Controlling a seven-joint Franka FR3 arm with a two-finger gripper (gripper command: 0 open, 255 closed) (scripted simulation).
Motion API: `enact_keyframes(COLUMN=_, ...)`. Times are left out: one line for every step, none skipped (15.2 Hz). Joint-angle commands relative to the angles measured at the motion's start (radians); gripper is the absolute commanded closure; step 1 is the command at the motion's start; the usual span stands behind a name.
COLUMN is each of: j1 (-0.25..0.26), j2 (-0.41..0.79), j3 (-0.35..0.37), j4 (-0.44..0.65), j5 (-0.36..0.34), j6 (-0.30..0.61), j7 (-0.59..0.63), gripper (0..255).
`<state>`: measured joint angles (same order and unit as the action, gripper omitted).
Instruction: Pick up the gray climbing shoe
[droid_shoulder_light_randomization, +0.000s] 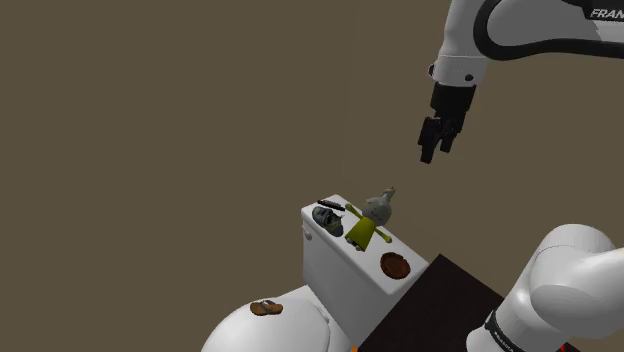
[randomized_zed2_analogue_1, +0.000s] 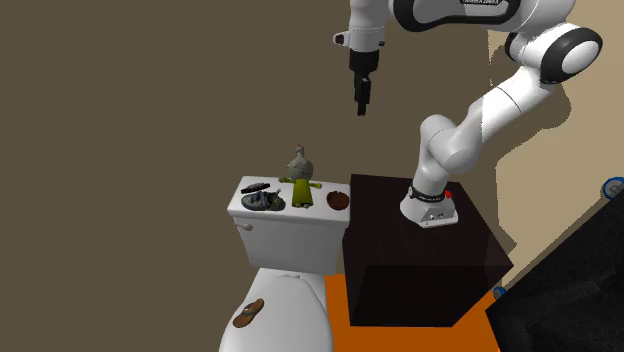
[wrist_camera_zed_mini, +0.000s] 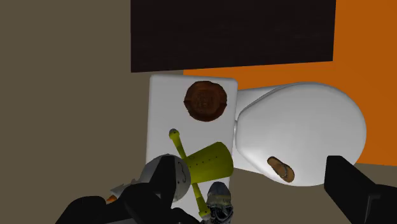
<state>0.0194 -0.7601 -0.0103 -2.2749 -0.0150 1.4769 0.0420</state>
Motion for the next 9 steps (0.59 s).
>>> enact_keyframes(j1=0.000, j2=0.000, j3=0.000, j4=0.000, j5=0.000, j6=0.000, j7=0.000, gripper=0)
enact_keyframes(j1=0.001, j2=0.023, j3=-0.009, j4=-0.010, j5=-0.003, j6=0.029, j7=-0.014, gripper=0)
enact_keyframes(j1=0.002, j2=0.048, j3=-0.018, j4=-0.018, j5=-0.005, j6=0.057, j7=-0.028, gripper=0)
enact_keyframes(j1=0.004, j2=0.074, j3=-0.027, j4=-0.025, j5=-0.007, j6=0.086, j7=-0.043, gripper=0)
enact_keyframes(j1=0.005, j2=0.101, j3=-0.036, j4=-0.031, j5=-0.008, j6=0.114, j7=-0.057, gripper=0)
enact_keyframes(j1=0.007, j2=0.129, j3=-0.045, j4=-0.036, j5=-0.009, j6=0.141, j7=-0.071, gripper=0)
enact_keyframes(j1=0.008, j2=0.158, j3=-0.054, j4=-0.039, j5=-0.010, j6=0.169, j7=-0.085, gripper=0)
enact_keyframes(j1=0.010, j2=0.188, j3=-0.062, j4=-0.040, j5=-0.010, j6=0.196, j7=-0.100, gripper=0)
enact_keyframes(j1=0.012, j2=0.219, j3=-0.070, j4=-0.041, j5=-0.010, j6=0.223, j7=-0.114, gripper=0)
